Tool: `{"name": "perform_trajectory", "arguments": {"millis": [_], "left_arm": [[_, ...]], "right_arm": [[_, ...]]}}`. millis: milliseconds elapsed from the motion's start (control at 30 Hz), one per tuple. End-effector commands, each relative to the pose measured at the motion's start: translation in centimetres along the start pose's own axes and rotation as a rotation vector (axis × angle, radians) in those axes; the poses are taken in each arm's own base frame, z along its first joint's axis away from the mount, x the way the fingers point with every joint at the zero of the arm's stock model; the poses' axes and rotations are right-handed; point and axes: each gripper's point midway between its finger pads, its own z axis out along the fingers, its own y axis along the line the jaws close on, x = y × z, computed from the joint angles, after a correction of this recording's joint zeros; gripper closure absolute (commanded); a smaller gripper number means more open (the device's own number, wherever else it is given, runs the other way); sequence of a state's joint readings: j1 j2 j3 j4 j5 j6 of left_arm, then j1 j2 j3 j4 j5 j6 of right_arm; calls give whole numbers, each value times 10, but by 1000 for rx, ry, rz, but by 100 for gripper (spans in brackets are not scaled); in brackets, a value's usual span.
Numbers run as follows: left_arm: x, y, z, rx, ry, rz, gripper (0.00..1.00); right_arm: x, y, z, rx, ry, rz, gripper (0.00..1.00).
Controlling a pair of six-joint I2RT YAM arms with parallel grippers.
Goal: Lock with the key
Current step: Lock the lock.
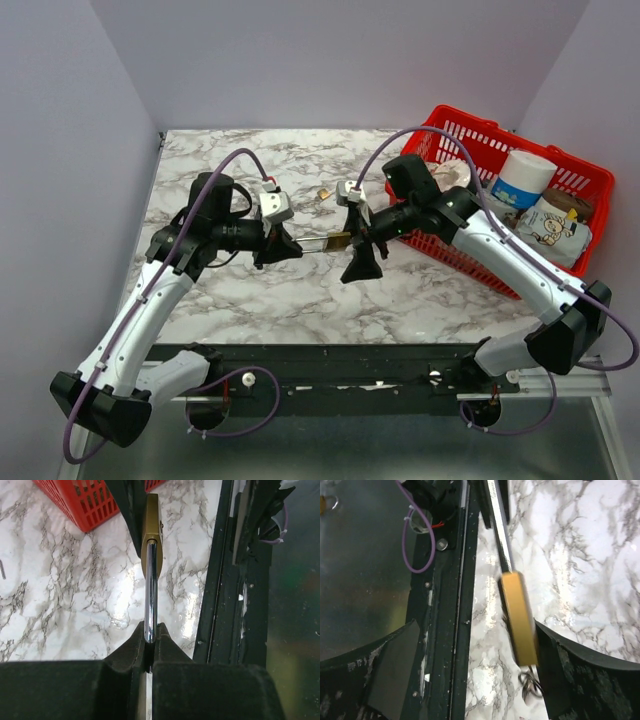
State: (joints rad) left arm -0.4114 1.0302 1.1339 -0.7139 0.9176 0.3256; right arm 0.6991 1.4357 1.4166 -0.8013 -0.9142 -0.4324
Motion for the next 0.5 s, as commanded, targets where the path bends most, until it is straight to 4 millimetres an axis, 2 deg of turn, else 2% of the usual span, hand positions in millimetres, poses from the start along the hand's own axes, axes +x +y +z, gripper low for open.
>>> {"name": "perform_trajectory", "arguments": {"millis": [0,133,233,300,400,467], "left_arm": [[-40,-24,-13,96,-113,115,100],[-41,-28,-15,111,-118,143,100],[-47,-31,-16,127,-137,151,100],[-49,-32,-16,132,-144,134,100],[-53,-32,-15,134,-157,113,100],[-53,-31,-14,134,-158,108,100]], "right_arm": [[-11,-3,-18,28,-81,-54,2],[-20,-1,-22,34,-124,-131,9],[-25,-1,-23,36,-142,-137,16],[-26,-1,-22,31,-144,-134,16],[-28,2,-21,5,-153,-132,23],[-31,5,-21,-8,-166,-140,33]]}}
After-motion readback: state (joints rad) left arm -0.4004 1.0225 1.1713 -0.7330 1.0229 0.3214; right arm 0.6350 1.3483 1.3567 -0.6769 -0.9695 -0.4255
